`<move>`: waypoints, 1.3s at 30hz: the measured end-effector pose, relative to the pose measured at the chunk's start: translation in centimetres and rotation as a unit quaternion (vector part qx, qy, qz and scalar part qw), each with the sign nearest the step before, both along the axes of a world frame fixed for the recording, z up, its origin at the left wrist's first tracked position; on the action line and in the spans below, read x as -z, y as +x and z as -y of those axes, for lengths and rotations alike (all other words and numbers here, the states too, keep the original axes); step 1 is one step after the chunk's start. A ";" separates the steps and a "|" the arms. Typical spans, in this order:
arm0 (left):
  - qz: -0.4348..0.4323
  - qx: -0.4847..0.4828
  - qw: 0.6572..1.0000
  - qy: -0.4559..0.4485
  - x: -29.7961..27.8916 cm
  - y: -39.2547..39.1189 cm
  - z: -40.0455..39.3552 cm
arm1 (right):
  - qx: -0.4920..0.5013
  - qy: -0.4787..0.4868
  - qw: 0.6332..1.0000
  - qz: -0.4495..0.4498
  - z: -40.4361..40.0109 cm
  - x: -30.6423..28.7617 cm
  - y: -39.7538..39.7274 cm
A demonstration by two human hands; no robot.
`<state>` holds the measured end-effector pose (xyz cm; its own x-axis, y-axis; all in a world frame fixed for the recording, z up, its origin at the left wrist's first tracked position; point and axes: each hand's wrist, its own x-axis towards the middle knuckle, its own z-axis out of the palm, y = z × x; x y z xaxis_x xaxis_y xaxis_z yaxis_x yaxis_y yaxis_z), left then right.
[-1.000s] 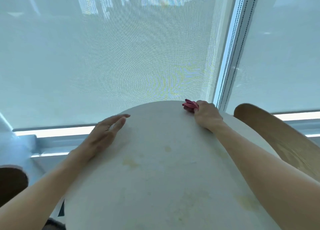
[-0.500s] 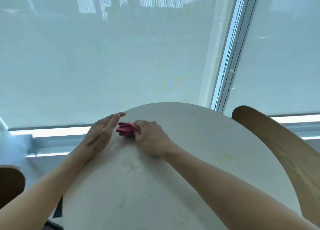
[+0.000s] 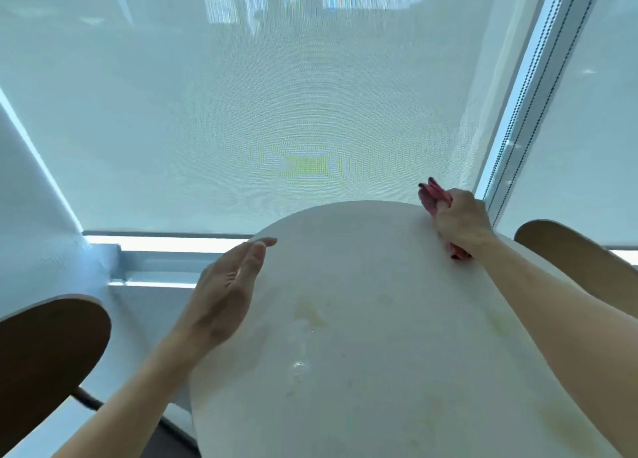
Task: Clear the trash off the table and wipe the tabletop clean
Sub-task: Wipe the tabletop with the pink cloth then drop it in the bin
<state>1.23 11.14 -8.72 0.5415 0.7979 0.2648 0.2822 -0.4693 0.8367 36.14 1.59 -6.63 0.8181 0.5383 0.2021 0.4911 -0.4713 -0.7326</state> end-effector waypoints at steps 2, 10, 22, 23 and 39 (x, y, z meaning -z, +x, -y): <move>-0.001 -0.001 1.000 -0.009 0.5 -0.2 0.2 | -0.004 -0.029 1.000 0.001 -1.0 0.9 -0.1; 0.037 -0.009 0.998 -0.048 0.5 -0.4 0.0 | -0.071 -0.051 0.996 0.016 -6.8 1.3 -2.4; 0.078 -0.017 0.995 -0.060 0.4 -0.9 0.4 | -0.320 -0.052 0.945 0.032 -10.5 1.9 -10.5; 0.080 -0.013 0.995 -0.056 0.4 -0.9 0.4 | -0.338 -0.056 0.939 0.041 -10.4 1.9 -11.4; 0.052 -0.011 0.998 -0.028 -0.4 -1.5 1.9 | -0.497 -0.077 0.863 0.044 -1.2 1.1 -21.3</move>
